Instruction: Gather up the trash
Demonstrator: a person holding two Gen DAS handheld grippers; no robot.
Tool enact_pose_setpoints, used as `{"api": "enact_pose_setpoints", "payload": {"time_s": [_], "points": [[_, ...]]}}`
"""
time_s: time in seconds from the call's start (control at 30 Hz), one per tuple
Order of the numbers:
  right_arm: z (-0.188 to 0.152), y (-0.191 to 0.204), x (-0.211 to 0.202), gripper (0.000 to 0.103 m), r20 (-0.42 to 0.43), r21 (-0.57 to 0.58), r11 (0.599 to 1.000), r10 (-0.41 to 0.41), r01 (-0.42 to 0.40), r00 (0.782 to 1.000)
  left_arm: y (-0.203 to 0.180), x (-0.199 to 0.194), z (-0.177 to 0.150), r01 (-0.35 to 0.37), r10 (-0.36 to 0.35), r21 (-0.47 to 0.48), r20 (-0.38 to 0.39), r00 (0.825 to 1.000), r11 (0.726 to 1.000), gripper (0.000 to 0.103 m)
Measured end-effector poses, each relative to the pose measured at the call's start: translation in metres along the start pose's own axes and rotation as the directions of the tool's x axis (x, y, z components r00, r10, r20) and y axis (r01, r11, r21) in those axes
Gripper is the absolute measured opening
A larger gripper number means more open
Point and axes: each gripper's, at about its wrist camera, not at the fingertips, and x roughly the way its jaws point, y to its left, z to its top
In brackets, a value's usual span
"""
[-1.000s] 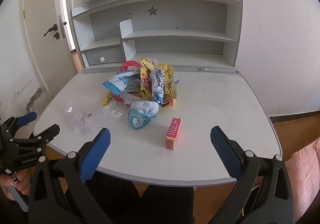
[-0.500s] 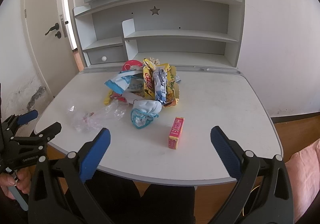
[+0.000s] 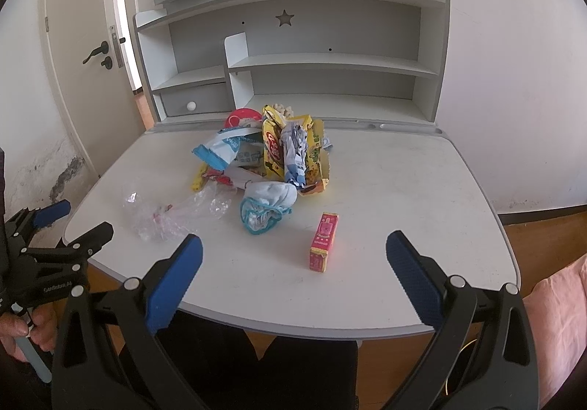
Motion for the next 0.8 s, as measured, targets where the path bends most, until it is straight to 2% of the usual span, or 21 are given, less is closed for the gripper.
{"api": "enact_pose_setpoints", "payload": {"time_s": [0.13, 0.27, 0.4, 0.43, 0.5, 0.6, 0.73, 0.77, 0.8], "points": [[-0.001, -0.004, 0.008, 0.097, -0.025, 0.005, 1.0, 0.009, -0.009, 1.0, 0.004, 0.009, 0.003, 0.033, -0.033, 0.043, 0.002, 0.999, 0.999, 0.097], [-0.003, -0.012, 0.021, 0.097, -0.062, 0.011, 1.0, 0.024, -0.023, 0.998, -0.005, 0.026, 0.01, 0.074, -0.077, 0.17, 0.009, 0.997, 0.983, 0.097], [-0.006, -0.019, 0.038, 0.097, -0.108, 0.017, 0.999, 0.038, -0.036, 0.993, -0.027, 0.051, 0.021, 0.083, -0.096, 0.353, 0.021, 0.995, 0.932, 0.097], [-0.007, -0.02, 0.041, 0.097, -0.116, 0.017, 0.999, 0.04, -0.038, 0.992, -0.033, 0.062, 0.023, 0.101, -0.113, 0.407, 0.005, 0.994, 0.908, 0.097], [-0.009, -0.023, 0.05, 0.097, -0.136, 0.015, 0.999, 0.045, -0.044, 0.99, -0.04, 0.081, 0.026, 0.112, -0.112, 0.458, -0.026, 0.993, 0.882, 0.097], [-0.012, -0.028, 0.063, 0.097, -0.161, 0.026, 0.999, 0.049, -0.045, 0.986, -0.04, 0.108, 0.026, 0.192, -0.151, 0.475, -0.124, 0.981, 0.859, 0.097], [-0.016, -0.033, 0.087, 0.097, -0.204, 0.038, 0.999, 0.034, -0.027, 0.978, -0.035, 0.124, 0.022, 0.197, -0.14, 0.47, -0.154, 0.978, 0.86, 0.096], [-0.016, -0.035, 0.092, 0.097, -0.216, 0.046, 0.999, 0.034, -0.025, 0.976, -0.034, 0.125, 0.021, 0.198, -0.142, 0.463, -0.153, 0.978, 0.864, 0.094], [-0.016, -0.036, 0.098, 0.096, -0.224, 0.054, 0.998, 0.035, -0.023, 0.974, -0.032, 0.124, 0.02, 0.2, -0.145, 0.458, -0.153, 0.978, 0.866, 0.085]]}}
